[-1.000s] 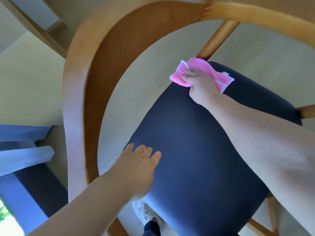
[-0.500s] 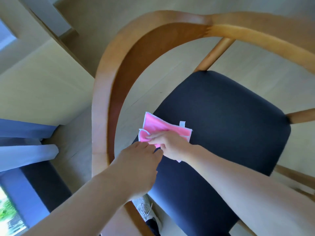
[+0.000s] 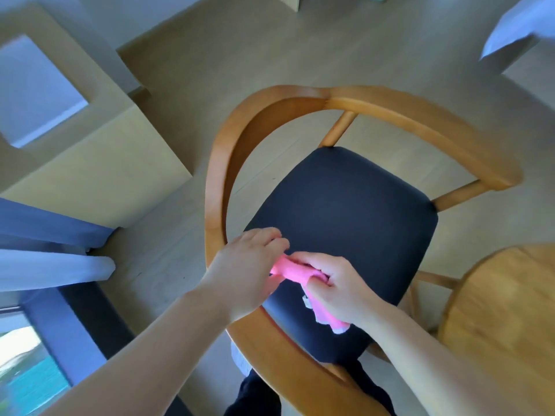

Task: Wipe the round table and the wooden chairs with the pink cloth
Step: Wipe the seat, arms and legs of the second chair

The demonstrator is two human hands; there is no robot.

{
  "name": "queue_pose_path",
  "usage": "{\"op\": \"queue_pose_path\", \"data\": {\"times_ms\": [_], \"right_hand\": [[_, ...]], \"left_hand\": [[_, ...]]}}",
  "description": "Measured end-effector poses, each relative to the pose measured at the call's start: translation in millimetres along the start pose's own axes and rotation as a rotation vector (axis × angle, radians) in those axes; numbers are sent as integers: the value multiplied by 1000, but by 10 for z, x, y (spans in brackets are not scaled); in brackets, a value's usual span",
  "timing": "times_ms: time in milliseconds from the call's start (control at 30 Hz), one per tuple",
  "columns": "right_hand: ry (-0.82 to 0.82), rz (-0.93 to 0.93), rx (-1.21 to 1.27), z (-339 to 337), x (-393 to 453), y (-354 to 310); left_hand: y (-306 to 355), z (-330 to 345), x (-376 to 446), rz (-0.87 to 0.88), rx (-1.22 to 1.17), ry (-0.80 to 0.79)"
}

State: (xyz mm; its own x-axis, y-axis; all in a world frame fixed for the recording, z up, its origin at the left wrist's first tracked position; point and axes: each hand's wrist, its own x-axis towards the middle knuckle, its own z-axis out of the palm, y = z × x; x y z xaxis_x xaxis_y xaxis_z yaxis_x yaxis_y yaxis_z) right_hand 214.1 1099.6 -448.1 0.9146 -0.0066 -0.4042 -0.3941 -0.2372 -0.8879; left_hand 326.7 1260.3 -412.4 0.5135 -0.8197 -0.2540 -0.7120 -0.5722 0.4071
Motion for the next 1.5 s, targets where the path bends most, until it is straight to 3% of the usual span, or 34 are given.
{"op": "queue_pose_path", "data": {"times_ms": [100, 267, 400, 533, 733, 1033, 1200, 1400, 1500], "right_hand": [[4, -11, -71, 3, -305, -248], [-108, -6, -349, -134, -753, -403], [-18, -118, -377, -331, -1141, -433], [53, -185, -356, -515, -1474, -441], [-26, -140, -462, -545, -1832, -186], [-56, 51, -662, -81, -1612, 489], [123, 75, -710, 59, -1616, 643], [180, -65, -852, 116, -1723, 538], [118, -186, -907, 363, -1944, 560]], "left_hand": [[239, -181, -273, -33, 1, -17], [567, -374, -795, -236, -48, -37], [920, -419, -1244, -377, -159, 21], [1330, -267, -1529, -511, -215, 69], [1764, 270, -1771, -613, -341, 46], [1638, 1319, -1892, -796, -558, -43], [1706, 1626, -1929, -847, -678, 63], [1668, 1693, -1889, -866, -743, 132], [1685, 1728, -1890, -871, -807, 115]]}}
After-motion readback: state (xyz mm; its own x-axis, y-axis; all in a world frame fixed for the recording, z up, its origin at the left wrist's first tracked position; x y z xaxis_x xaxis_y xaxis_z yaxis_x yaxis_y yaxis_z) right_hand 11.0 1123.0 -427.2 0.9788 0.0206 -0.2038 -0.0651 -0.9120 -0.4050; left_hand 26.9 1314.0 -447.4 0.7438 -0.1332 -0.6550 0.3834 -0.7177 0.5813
